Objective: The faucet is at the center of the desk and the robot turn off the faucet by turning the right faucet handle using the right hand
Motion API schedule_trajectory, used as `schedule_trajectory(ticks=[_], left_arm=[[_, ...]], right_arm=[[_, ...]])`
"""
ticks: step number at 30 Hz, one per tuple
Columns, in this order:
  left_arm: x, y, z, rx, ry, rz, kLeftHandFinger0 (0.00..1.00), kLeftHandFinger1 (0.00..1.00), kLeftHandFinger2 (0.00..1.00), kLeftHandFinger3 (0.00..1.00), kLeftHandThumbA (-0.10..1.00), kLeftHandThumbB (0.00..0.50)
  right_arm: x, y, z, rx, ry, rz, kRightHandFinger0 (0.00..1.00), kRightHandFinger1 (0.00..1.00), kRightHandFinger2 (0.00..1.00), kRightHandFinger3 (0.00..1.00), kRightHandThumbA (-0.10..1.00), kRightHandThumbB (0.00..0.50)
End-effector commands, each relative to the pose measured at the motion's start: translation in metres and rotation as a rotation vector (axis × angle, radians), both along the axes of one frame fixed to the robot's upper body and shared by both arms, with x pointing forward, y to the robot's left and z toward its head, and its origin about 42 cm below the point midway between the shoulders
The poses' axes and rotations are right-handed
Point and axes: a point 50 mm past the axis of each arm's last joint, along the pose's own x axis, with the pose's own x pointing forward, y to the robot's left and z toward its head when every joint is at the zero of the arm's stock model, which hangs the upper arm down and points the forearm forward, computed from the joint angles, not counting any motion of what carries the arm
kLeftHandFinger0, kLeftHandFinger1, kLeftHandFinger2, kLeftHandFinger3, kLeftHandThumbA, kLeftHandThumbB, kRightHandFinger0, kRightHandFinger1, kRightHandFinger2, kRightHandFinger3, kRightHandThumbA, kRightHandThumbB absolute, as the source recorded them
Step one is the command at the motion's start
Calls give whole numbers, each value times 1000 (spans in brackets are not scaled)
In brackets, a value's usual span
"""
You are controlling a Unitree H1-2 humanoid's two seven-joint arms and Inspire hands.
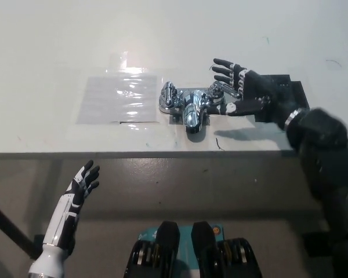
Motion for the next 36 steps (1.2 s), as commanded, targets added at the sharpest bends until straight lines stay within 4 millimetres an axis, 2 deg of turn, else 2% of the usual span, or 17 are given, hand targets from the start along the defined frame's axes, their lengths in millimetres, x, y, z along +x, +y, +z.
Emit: schedule_trajectory(ticks=[1,7,9,14,17,18,19,21,22,24,28,36], left_arm=[[1,4,14,19,-59,-4,1000,1000,1000,1000,1000,226],[2,4,16,21,-70,-12,1000,1000,1000,1000,1000,215],[3,4,17,22,-75,-14,1000,1000,1000,1000,1000,207],[3,4,18,25,-74,-11,1000,1000,1000,1000,1000,214],[3,6,19,30,-76,-13,1000,1000,1000,1000,1000,213],[3,6,20,32,-74,-12,1000,1000,1000,1000,1000,215],[3,6,20,34,-76,-13,1000,1000,1000,1000,1000,215],[4,5,21,38,-79,-15,1000,1000,1000,1000,1000,213],[5,6,21,36,-81,-17,1000,1000,1000,1000,1000,200],[5,6,22,32,-82,-18,1000,1000,1000,1000,1000,201],[5,6,22,41,-79,-20,1000,1000,1000,1000,1000,206],[8,7,25,43,-81,-22,1000,1000,1000,1000,1000,204]], right_arm=[[-13,61,34,165,-97,-104,1000,1000,1000,1000,1000,295],[-28,90,50,309,-158,-303,1000,1000,1000,1000,1000,265],[-31,97,56,316,-189,-357,1000,1000,1000,1000,1000,232],[-43,116,69,258,-218,-488,1000,1000,1000,1000,1000,225],[-50,127,77,238,-233,-543,1000,1000,1000,1000,1000,160],[-52,129,79,234,-238,-562,1000,1000,1000,1000,1000,152],[-54,133,82,230,-253,-605,1000,1000,1000,1000,1000,115],[-56,137,86,221,-275,-658,1000,1000,1000,1000,1000,92],[-59,142,89,221,-296,-679,1000,1000,1000,1000,1000,56],[-61,148,92,207,-320,-704,1000,1000,1000,1000,1000,41],[-66,158,91,178,-322,-728,1000,1000,1000,1000,1000,72],[-65,157,84,163,-320,-760,1000,1000,1000,1000,1000,60]])
